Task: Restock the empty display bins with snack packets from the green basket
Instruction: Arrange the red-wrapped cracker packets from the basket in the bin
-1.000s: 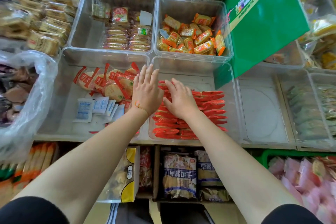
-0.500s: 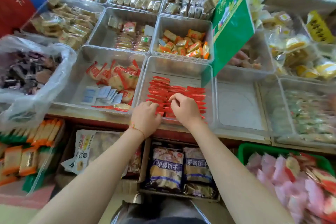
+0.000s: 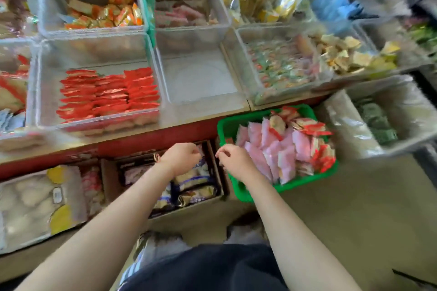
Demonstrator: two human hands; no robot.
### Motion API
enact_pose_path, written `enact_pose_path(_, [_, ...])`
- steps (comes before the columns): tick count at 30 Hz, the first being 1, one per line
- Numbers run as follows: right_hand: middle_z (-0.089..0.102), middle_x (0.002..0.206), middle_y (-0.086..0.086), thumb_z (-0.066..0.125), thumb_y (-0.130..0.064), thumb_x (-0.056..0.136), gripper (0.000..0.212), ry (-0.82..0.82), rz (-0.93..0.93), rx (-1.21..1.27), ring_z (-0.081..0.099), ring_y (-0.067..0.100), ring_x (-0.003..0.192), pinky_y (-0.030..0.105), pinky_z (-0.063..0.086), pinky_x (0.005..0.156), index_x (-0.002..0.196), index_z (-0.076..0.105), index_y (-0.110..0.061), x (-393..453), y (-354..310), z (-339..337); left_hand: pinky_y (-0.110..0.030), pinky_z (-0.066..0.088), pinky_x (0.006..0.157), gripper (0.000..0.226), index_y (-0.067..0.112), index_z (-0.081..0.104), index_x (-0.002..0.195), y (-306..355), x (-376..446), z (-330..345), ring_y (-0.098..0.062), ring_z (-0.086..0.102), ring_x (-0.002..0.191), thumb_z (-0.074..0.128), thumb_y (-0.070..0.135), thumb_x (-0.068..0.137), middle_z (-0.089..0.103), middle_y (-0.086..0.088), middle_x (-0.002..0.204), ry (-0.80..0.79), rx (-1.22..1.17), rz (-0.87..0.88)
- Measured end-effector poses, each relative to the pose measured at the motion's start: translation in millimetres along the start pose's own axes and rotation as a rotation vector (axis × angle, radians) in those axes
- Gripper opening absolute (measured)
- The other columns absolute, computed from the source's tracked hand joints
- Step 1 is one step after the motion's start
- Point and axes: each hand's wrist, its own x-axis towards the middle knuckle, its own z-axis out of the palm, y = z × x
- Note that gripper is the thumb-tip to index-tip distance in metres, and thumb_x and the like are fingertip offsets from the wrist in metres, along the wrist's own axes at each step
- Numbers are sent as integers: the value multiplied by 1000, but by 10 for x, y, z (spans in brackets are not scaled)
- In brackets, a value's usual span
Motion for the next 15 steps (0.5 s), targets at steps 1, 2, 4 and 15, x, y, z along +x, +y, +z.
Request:
enact_pose_path(1, [71, 95, 6, 51, -22, 94, 19, 18, 1, 0, 65, 26, 90, 34, 53, 81, 93, 69, -23, 38, 194, -145, -31, 50, 89, 25, 23, 70, 105, 210, 110, 124, -24, 62, 105, 50, 27, 91, 70, -3, 112, 30, -9, 9])
enact_pose_path(2, [70, 100, 7, 50, -22, 95, 19, 38, -3, -3, 63, 27, 93, 34, 51, 81, 97, 70, -22, 91, 401, -298, -32, 50, 87, 24, 22, 71, 104, 439, 237, 260, -24, 63, 103, 51, 26, 90, 71, -3, 109, 50, -24, 20])
enact_pose_path(4, [69, 103, 9, 50, -20, 95, 19, 80, -16, -28, 62, 27, 95, 33, 47, 74, 100, 69, -19, 246, 844, -642, -31, 50, 81, 24, 18, 72, 102, 951, 502, 537, -25, 64, 98, 52, 24, 90, 72, -5, 102, 59, -59, 36])
enact_pose_path(15, [55, 116, 13, 57, -18, 84, 28, 312, 6, -239, 49, 35, 111, 44, 41, 92, 111, 65, -12, 965, 2565, -2609, -35, 56, 78, 23, 15, 72, 94, 3108, 1281, 1553, -21, 69, 74, 50, 15, 87, 73, -4, 81, 120, -328, -113])
